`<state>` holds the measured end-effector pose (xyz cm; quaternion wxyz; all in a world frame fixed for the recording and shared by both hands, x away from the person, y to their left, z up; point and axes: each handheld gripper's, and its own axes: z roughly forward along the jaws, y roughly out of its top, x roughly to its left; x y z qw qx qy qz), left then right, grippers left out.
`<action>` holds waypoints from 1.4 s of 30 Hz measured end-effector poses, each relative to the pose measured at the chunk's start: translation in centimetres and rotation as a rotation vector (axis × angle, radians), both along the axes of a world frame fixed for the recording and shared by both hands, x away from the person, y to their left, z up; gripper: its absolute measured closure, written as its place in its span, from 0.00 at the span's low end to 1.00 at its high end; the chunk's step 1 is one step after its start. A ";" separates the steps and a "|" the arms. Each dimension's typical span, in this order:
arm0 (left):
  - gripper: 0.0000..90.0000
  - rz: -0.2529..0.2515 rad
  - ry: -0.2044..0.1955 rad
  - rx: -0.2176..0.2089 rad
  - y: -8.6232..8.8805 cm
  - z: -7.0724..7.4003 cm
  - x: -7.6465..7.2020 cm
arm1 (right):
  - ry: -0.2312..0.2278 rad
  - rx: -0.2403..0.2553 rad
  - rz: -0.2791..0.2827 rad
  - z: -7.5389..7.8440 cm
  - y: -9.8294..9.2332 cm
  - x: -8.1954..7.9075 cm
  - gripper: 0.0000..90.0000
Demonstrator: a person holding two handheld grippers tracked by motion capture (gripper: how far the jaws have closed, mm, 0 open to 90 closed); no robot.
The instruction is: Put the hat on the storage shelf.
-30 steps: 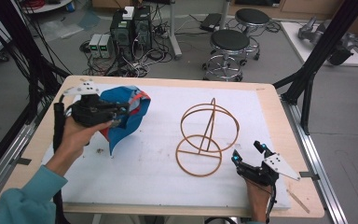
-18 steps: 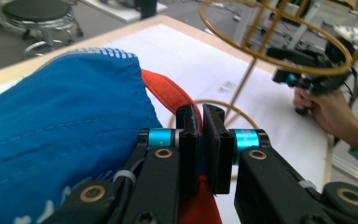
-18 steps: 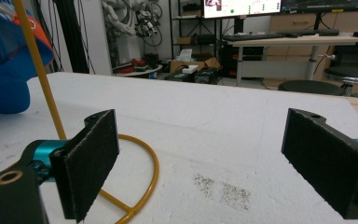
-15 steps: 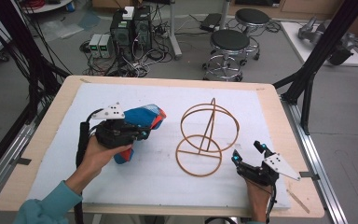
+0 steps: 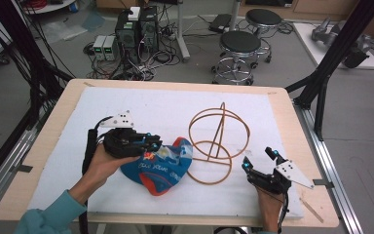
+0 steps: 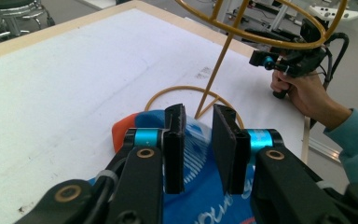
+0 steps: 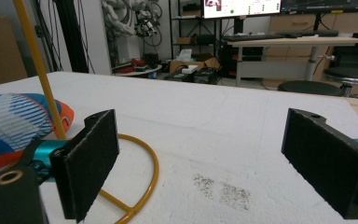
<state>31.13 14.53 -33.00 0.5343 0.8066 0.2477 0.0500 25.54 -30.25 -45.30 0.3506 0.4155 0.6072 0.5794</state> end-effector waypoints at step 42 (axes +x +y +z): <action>0.14 -0.097 0.020 0.248 2.2 -6.4 1.9 | 0.003 0.006 -0.001 0.0 0.0 -0.1 0.11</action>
